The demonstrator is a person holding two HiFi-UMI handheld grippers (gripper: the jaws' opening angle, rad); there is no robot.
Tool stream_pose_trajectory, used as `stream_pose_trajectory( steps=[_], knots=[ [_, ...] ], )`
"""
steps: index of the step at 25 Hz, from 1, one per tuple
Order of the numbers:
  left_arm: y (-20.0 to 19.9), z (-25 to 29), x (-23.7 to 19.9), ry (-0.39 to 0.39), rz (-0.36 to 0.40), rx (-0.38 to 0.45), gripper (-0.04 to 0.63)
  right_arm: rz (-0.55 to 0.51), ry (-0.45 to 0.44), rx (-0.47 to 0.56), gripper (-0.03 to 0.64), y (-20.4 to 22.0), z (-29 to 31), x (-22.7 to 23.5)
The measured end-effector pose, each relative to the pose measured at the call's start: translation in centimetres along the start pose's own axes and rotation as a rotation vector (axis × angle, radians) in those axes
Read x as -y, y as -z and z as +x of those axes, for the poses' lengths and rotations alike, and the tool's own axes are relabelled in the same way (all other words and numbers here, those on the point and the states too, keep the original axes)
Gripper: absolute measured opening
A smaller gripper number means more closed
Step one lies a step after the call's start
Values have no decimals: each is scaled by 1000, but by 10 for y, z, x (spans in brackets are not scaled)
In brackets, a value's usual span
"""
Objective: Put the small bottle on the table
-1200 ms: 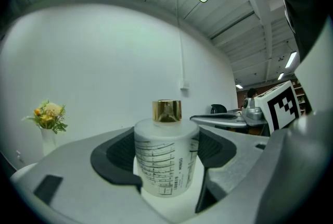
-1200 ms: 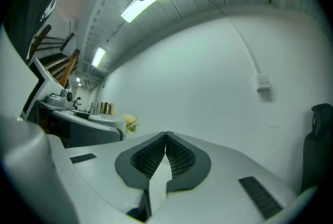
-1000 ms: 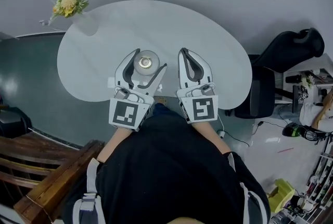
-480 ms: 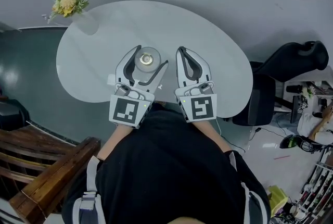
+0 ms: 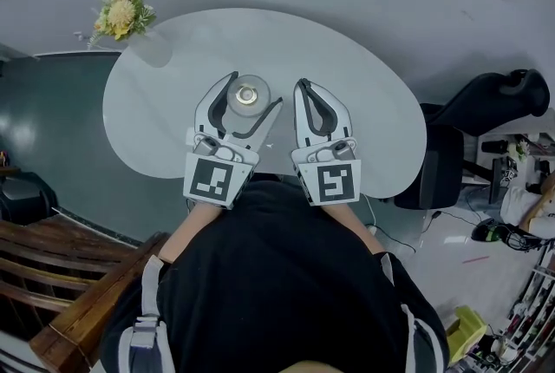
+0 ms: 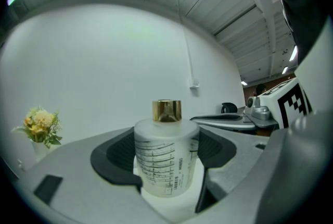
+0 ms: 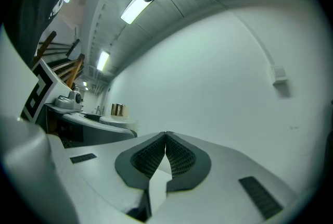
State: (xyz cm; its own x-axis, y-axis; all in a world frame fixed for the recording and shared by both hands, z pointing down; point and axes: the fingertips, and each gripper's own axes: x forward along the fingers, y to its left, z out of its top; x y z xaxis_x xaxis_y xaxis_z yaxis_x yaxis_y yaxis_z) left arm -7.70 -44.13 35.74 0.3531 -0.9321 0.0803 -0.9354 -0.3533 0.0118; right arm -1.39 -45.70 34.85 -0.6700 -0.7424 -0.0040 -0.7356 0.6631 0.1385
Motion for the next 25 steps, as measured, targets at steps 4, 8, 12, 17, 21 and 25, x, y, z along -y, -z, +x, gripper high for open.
stream_pose_trajectory(
  steps=[4, 8, 12, 17, 21, 25],
  knots=[
    [1, 5, -4, 18, 10, 1, 336, 5, 22, -12, 23, 4, 2, 2],
    [4, 16, -3, 42, 14, -6, 336, 4, 48, -18, 23, 7, 5, 12],
    [10, 28, 0, 68, 14, -6, 336, -14, 62, -20, 23, 14, 7, 22],
    [22, 45, 5, 106, 29, -15, 336, -35, 56, -19, 23, 28, 9, 31],
    [36, 56, 8, 129, 30, -26, 336, -49, 55, -22, 23, 40, 11, 37],
    [51, 71, 9, 148, 41, -36, 336, -51, 44, -19, 23, 54, 21, 45]
  ],
)
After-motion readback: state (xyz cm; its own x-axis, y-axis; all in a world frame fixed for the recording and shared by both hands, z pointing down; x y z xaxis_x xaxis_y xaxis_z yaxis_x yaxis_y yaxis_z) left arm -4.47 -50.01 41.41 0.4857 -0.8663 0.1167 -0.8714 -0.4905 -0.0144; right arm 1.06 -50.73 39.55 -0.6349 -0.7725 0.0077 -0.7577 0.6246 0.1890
